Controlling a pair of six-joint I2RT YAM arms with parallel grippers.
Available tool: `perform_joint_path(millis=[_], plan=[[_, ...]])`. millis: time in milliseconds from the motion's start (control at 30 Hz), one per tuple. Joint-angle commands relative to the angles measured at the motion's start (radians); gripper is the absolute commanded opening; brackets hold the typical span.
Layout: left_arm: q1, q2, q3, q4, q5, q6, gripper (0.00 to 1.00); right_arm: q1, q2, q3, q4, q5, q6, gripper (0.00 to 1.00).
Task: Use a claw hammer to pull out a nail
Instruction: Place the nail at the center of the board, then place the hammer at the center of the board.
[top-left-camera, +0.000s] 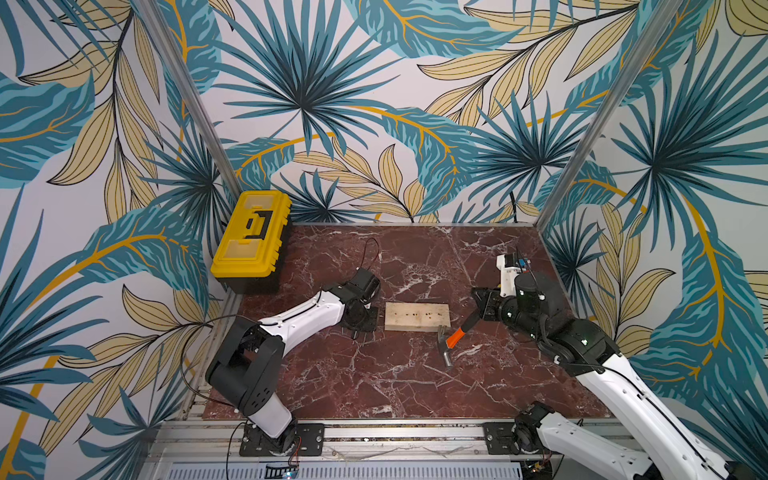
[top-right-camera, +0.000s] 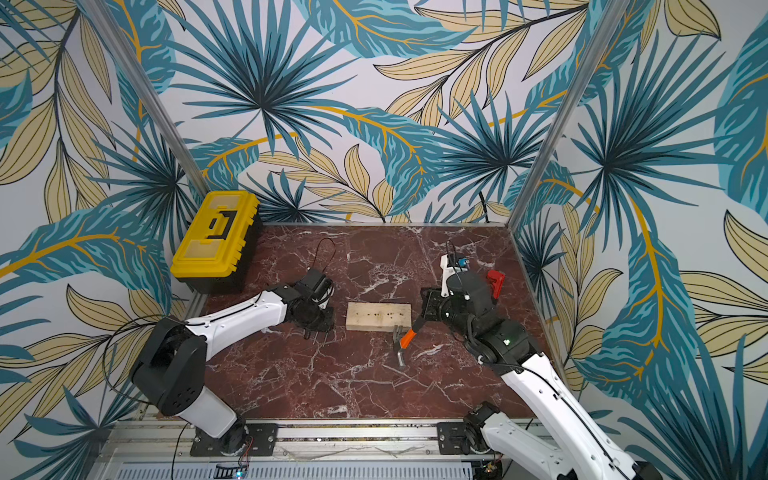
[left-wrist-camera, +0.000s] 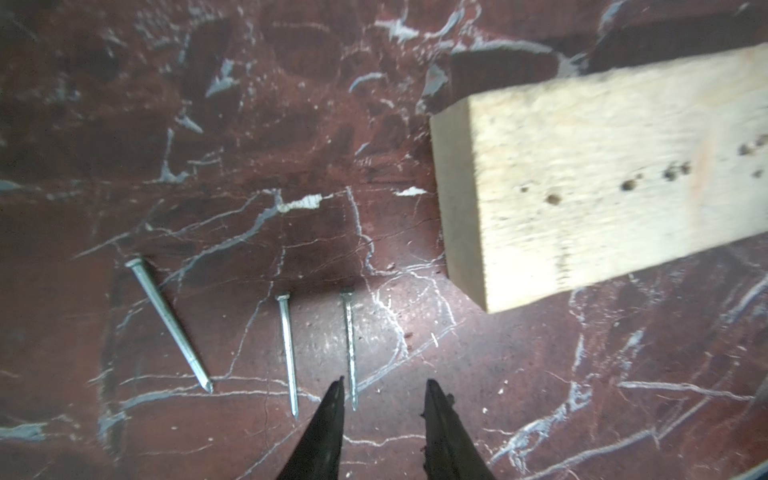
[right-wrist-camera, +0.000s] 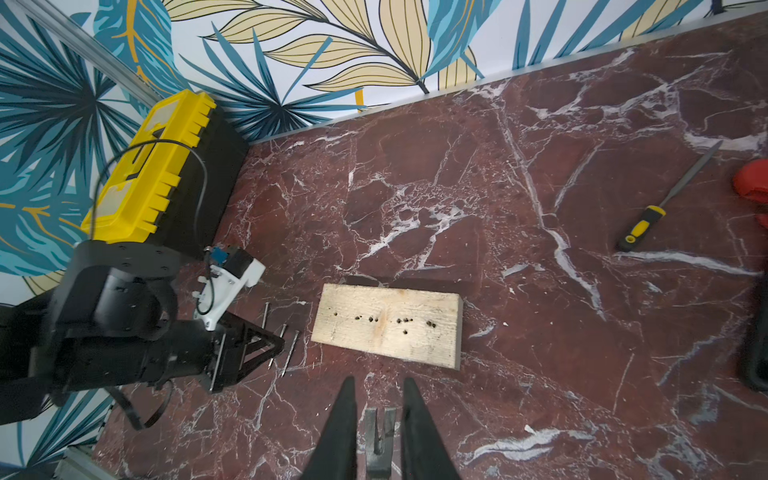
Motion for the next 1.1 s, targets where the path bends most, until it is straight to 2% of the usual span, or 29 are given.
perform_joint_path(millis=[0, 400, 567, 1067], plan=[[0.005, -0.042, 0.048, -0.042, 0.017, 0.03, 0.35, -0.022, 0.003, 0.023, 0.095, 0.052, -0.007, 0.0], [0.004, -0.189, 0.05, -0.054, 0.1, -0.004, 0.36, -0.227, 0.089, 0.059, 0.181, 0.034, 0.006, 0.0], [-0.007, -0.259, 0.017, -0.054, 0.126, -0.031, 0.36, -0.306, 0.128, 0.042, 0.257, 0.066, 0.032, 0.0], [-0.152, -0.287, -0.002, -0.02, 0.094, -0.116, 0.36, -0.424, 0.257, -0.056, 0.585, 0.188, 0.099, 0.0]])
